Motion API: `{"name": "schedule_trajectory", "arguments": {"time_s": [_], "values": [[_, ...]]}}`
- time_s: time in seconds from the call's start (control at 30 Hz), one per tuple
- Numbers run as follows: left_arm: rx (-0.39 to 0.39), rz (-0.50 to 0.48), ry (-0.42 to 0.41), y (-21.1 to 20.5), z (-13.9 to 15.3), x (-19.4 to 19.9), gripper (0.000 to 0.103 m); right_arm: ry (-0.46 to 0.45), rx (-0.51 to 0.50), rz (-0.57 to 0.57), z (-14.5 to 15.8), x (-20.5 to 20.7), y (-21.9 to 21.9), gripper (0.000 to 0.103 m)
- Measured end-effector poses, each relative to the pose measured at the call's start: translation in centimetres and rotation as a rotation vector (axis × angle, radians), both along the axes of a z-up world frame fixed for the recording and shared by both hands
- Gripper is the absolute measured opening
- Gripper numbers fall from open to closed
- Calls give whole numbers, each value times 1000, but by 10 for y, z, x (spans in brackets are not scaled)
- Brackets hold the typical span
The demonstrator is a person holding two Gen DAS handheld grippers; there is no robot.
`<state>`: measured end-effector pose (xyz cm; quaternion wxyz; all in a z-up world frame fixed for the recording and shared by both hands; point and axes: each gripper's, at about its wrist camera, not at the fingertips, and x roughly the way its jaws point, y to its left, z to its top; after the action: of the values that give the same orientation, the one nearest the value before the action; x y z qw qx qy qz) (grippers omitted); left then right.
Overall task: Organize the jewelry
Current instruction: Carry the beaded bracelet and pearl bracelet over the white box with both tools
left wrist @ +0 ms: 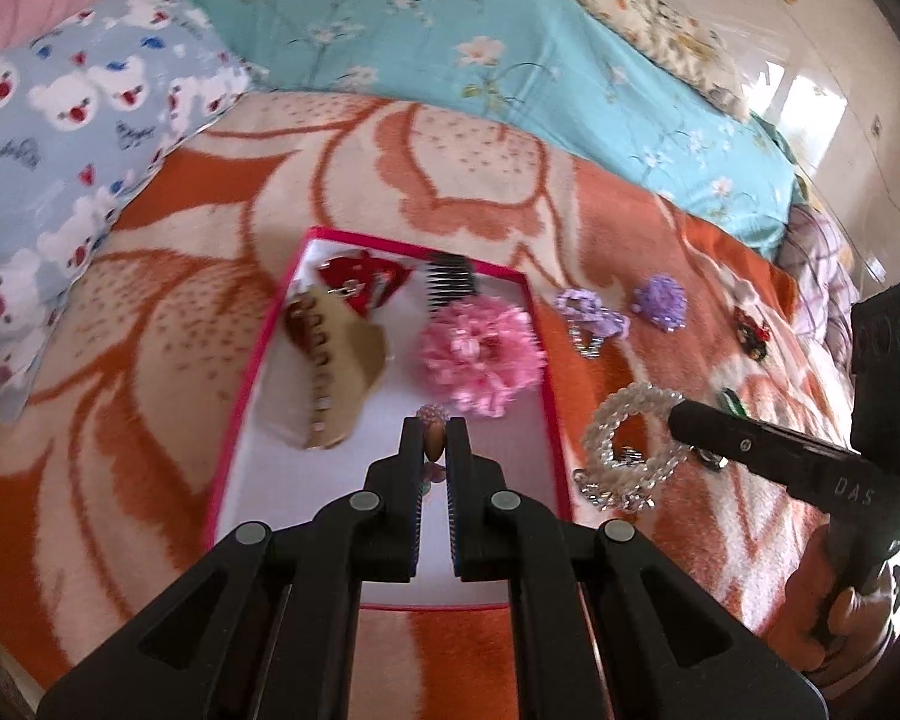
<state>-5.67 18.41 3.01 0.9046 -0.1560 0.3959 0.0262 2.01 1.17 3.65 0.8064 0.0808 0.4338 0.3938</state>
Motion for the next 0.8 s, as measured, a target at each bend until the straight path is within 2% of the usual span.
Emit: {"name": "schedule_trajectory", "arguments": {"time_s": [0.3, 0.8], "values": [[-2, 74, 41, 34, -21, -1, 5, 50, -38, 58, -31, 6, 48, 11], [-6, 80, 136, 41, -66, 18, 5, 90, -141, 2, -76, 38, 59, 11]]}}
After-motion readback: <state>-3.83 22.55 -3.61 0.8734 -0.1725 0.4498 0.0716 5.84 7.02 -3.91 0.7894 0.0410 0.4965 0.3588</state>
